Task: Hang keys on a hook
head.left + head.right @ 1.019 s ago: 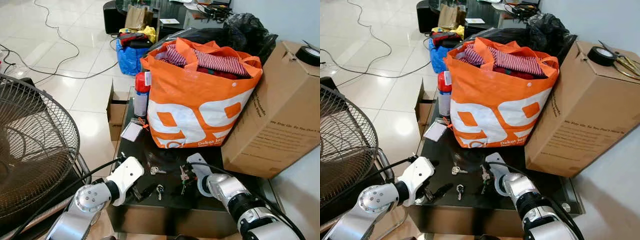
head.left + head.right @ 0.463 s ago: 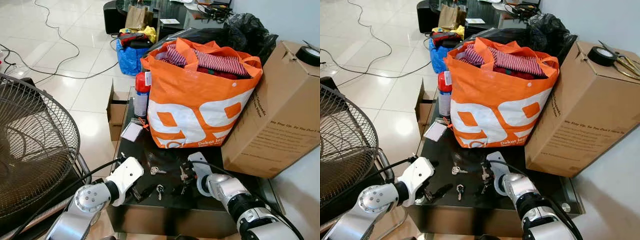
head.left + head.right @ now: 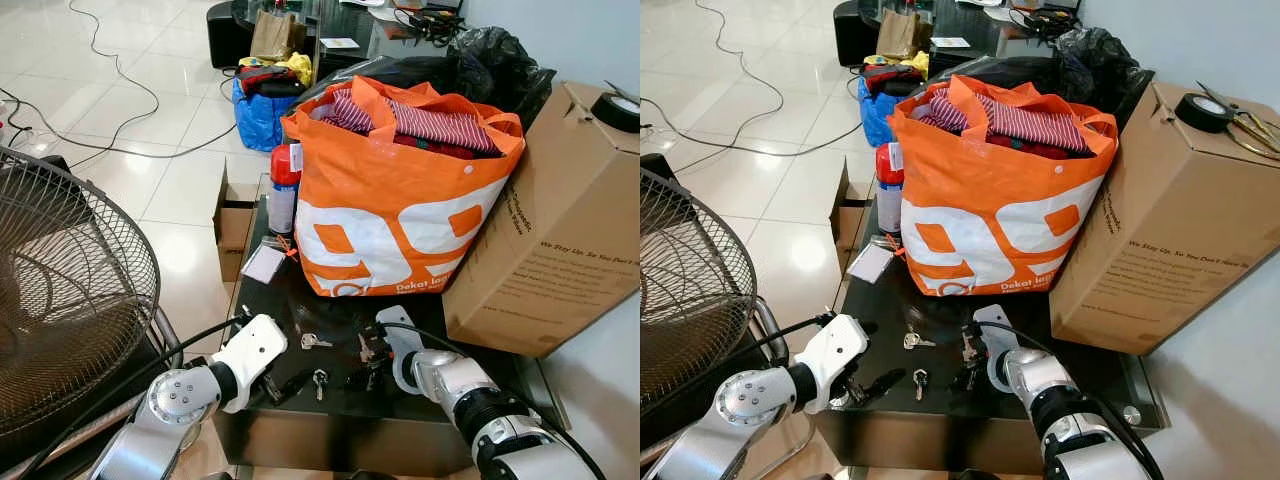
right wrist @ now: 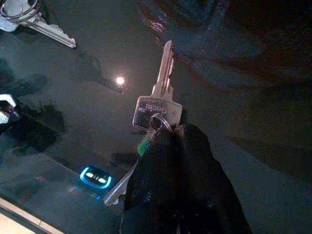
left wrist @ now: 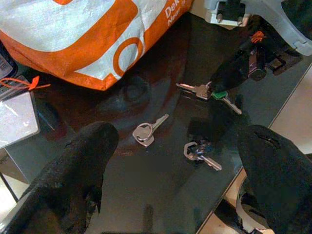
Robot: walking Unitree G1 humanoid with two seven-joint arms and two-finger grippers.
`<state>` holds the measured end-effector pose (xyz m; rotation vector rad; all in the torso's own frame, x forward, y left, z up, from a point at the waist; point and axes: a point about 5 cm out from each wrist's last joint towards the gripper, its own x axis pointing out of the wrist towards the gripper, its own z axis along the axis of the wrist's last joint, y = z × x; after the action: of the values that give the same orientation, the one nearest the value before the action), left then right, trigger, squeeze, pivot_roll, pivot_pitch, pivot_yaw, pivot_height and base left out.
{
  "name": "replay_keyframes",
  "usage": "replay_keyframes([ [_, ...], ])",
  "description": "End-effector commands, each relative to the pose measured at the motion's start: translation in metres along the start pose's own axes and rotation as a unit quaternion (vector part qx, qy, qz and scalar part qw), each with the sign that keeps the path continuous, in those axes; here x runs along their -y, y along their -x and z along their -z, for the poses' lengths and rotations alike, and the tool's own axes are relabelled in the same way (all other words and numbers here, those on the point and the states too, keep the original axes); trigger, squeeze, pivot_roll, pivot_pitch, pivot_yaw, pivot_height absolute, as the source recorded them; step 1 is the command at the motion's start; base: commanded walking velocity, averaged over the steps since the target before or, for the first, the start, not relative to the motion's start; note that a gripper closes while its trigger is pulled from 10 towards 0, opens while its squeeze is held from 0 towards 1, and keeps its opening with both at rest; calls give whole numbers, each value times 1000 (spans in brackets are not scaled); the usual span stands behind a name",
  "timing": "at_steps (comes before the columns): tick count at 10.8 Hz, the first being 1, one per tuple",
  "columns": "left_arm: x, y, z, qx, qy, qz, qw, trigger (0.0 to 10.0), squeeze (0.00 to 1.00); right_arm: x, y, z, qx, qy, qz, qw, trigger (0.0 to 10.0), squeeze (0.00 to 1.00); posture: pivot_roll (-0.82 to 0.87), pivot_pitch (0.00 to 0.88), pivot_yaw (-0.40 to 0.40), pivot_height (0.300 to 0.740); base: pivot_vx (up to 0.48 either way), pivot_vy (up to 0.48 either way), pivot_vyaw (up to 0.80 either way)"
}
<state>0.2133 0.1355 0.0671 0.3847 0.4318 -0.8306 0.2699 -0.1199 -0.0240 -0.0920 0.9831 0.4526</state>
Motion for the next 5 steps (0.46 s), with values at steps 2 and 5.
replay_keyframes([
  [2,1,-1,-2,0,-5,3,1000,10000,0,4,2,-7,14,-9,0,1000,0,0,-116,0,-115,740,0,0,0],
  [5,0,-3,-8,22,22,-2,1000,10000,0,22,22,-29,73,-7,-15,997,0,0,-120,0,-100,740,0,0,0],
])
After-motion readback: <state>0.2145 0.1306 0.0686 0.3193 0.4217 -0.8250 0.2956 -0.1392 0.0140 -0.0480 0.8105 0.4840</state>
